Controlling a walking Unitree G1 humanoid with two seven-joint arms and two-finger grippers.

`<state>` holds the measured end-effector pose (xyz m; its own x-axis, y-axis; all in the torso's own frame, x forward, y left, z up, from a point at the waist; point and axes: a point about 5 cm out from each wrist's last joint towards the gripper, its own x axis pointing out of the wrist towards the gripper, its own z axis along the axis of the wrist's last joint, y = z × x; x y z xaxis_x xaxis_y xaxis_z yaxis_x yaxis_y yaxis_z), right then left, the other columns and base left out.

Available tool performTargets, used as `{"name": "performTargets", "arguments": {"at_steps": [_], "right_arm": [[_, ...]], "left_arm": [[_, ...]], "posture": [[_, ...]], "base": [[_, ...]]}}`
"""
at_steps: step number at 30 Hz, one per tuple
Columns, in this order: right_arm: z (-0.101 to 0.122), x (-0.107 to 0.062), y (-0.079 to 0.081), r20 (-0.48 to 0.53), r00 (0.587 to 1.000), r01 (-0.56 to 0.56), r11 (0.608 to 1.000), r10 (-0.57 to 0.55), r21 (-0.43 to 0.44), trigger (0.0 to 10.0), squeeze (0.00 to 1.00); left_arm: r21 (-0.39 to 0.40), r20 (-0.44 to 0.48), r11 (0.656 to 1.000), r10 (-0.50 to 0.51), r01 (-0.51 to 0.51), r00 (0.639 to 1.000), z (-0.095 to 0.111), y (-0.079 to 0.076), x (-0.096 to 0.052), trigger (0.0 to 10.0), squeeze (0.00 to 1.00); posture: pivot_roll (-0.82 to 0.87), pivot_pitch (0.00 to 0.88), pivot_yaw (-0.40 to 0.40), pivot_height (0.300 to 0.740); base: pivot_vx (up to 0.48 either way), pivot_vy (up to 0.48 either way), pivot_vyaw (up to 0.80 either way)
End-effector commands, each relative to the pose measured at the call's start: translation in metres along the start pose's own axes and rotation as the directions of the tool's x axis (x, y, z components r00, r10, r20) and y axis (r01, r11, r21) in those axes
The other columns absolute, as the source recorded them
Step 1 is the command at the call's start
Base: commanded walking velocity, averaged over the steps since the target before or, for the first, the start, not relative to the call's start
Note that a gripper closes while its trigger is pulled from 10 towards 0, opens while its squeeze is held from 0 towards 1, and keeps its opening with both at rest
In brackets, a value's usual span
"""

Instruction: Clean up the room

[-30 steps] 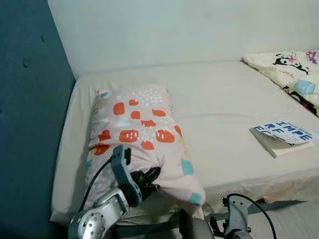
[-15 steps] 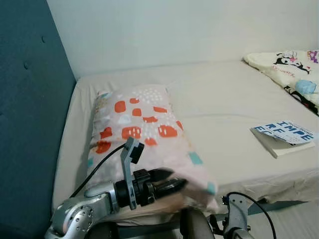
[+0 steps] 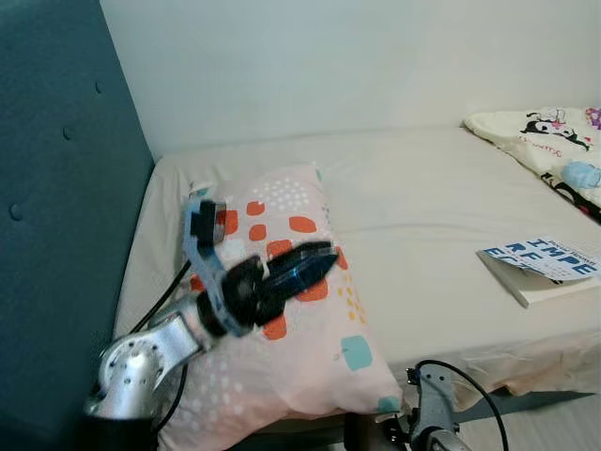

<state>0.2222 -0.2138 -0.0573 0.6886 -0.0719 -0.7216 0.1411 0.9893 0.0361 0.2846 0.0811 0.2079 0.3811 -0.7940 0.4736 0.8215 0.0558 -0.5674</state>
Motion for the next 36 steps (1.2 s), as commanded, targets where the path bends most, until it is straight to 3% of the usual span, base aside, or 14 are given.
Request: {"name": "performTargets", "arguments": {"at_steps": [1, 6, 7, 8, 10, 12, 13, 14, 16, 20, 25, 26, 28, 36], "right_arm": [[-0.007, -0.001, 0.0, -0.03, 1.0, -0.004, 1.0, 0.003, -0.008, 10.0, 0.0], [-0.007, -0.001, 0.0, -0.029, 1.0, -0.001, 1.0, 0.001, -0.007, 10.0, 0.0], [-0.007, -0.001, -0.001, -0.029, 1.0, 0.002, 1.0, -0.002, -0.005, 10.0, 0.0], [-0.007, -0.001, -0.001, -0.029, 1.0, 0.002, 1.0, -0.002, -0.005, 10.0, 0.0], [-0.007, -0.001, -0.001, -0.028, 1.0, 0.004, 1.0, -0.004, -0.005, 10.0, 0.0], [-0.007, -0.001, -0.001, -0.028, 1.0, 0.004, 1.0, -0.004, -0.005, 10.0, 0.0], [-0.007, -0.001, -0.001, -0.028, 1.0, 0.003, 1.0, -0.003, -0.006, 10.0, 0.0], [-0.007, -0.001, -0.001, -0.028, 1.0, 0.003, 1.0, -0.003, -0.006, 10.0, 0.0], [-0.008, -0.001, 0.0, -0.028, 1.0, 0.002, 1.0, -0.002, -0.006, 10.0, 0.0], [-0.008, -0.001, 0.0, -0.028, 1.0, 0.001, 1.0, -0.002, -0.004, 10.0, 0.0], [-0.011, -0.002, 0.001, -0.03, 1.0, 0.002, 1.0, -0.002, 0.002, 10.0, 0.0], [-0.011, -0.002, 0.001, -0.03, 1.0, 0.002, 1.0, -0.002, 0.002, 10.0, 0.0], [-0.012, -0.002, 0.002, -0.031, 1.0, 0.002, 1.0, -0.002, 0.005, 10.0, 0.0], [-0.012, -0.002, 0.003, -0.031, 1.0, 0.004, 1.0, -0.004, 0.011, 10.0, 0.0]], "left_arm": [[0.015, -0.007, 0.988, 0.153, -0.153, 0.988, -0.005, 0.02, -0.003, 10.0, 1.0], [0.057, -0.03, 0.954, 0.296, -0.294, 0.955, -0.009, 0.041, 0.002, 10.0, 1.0], [0.198, -0.04, 0.864, 0.479, -0.463, 0.877, -0.013, 0.065, 0.008, 10.0, 0.0], [0.198, -0.04, 0.864, 0.479, -0.463, 0.877, -0.013, 0.065, 0.008, 10.0, 0.0], [0.347, -0.068, 0.753, 0.615, -0.559, 0.786, -0.021, 0.083, 0.013, 10.0, 0.0], [0.347, -0.068, 0.753, 0.615, -0.559, 0.786, -0.021, 0.083, 0.013, 10.0, 0.0], [0.455, -0.083, 0.633, 0.73, -0.626, 0.678, -0.029, 0.097, 0.015, 10.0, 0.0], [0.455, -0.083, 0.633, 0.73, -0.626, 0.678, -0.029, 0.097, 0.015, 10.0, 0.0], [0.551, -0.06, 0.504, 0.819, -0.665, 0.571, -0.034, 0.108, 0.015, 10.0, 0.0], [0.623, -0.032, 0.417, 0.859, -0.662, 0.511, -0.038, 0.114, 0.016, 10.0, 0.0], [0.772, 0.068, 0.197, 0.92, -0.604, 0.387, -0.038, 0.123, 0.008, 10.0, 0.0], [0.772, 0.068, 0.197, 0.92, -0.604, 0.387, -0.038, 0.123, 0.008, 10.0, 0.0], [0.793, 0.119, 0.116, 0.934, -0.598, 0.338, -0.035, 0.128, 0.0, 10.0, 0.0], [0.782, 0.17, 0.019, 0.955, -0.623, 0.242, -0.031, 0.135, -0.02, 10.0, 0.0]], "posture": [[0.02, 0.1, -0.022, 0.598], [0.02, 0.101, -0.022, 0.598], [0.01, 0.103, -0.022, 0.598], [0.01, 0.103, -0.022, 0.598], [0.01, 0.108, -0.021, 0.598], [0.01, 0.108, -0.021, 0.598], [0.0, 0.112, -0.015, 0.598], [0.0, 0.112, -0.015, 0.598], [0.0, 0.117, -0.011, 0.598], [0.0, 0.123, -0.004, 0.598], [-0.01, 0.131, 0.006, 0.598], [-0.01, 0.131, 0.006, 0.598], [-0.01, 0.134, 0.009, 0.598], [-0.01, 0.137, 0.017, 0.598]], "base": [[0.0, 0.0, 0.0], [0.0, 0.0, 0.0], [0.0, 0.0, 0.0], [0.0, 0.0, 0.0], [0.0, 0.0, 0.0], [0.0, 0.0, 0.0], [0.0, 0.0, 0.0], [0.0, 0.0, 0.0], [0.0, 0.0, 0.0], [0.0, 0.0, 0.0], [0.0, 0.0, 0.0], [0.0, 0.0, 0.0], [0.0, 0.0, 0.0], [0.0, 0.0, 0.0]]}}
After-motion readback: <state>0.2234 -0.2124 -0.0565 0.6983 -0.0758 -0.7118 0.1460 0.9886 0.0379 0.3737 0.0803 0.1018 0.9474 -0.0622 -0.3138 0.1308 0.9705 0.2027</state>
